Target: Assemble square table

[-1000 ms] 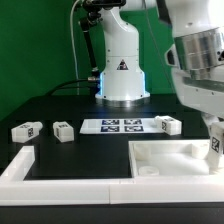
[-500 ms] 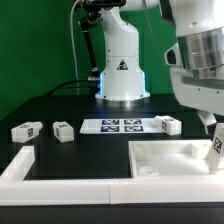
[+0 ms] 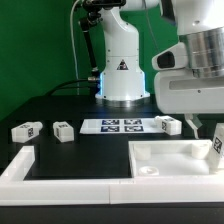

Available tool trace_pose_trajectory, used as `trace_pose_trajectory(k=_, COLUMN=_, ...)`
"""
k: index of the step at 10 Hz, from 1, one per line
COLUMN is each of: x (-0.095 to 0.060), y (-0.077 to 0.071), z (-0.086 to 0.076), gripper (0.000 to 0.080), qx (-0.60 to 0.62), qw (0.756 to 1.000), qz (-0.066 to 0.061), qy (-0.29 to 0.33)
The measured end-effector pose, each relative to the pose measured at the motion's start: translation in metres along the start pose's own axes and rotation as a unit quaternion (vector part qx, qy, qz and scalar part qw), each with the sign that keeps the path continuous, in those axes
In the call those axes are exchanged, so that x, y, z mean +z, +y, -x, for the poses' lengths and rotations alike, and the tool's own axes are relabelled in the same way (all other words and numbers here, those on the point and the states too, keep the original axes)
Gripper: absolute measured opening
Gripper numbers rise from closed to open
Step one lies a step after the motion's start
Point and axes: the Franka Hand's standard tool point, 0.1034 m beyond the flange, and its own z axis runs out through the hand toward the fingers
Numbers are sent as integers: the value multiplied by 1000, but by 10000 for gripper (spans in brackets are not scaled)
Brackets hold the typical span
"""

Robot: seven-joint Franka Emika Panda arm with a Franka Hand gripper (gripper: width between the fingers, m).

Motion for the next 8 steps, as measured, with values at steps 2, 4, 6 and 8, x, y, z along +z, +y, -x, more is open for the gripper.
trace_pose_trajectory(k=2, x=0, y=1, z=-2, gripper=649, qx=-140, qw=990, qz=12, qy=10)
trace_pose_trajectory(k=4, x=1, y=1, z=-1, gripper=649, qx=-127, qw=992, qz=11, qy=10)
trace_pose_trajectory(k=6, x=1, y=0, z=-1, gripper=374, qx=-102, qw=995, qz=9, qy=9)
trace_pose_trajectory(k=8, x=3, y=7, z=2, gripper=294, qx=-36, qw=999, qz=14, qy=-3)
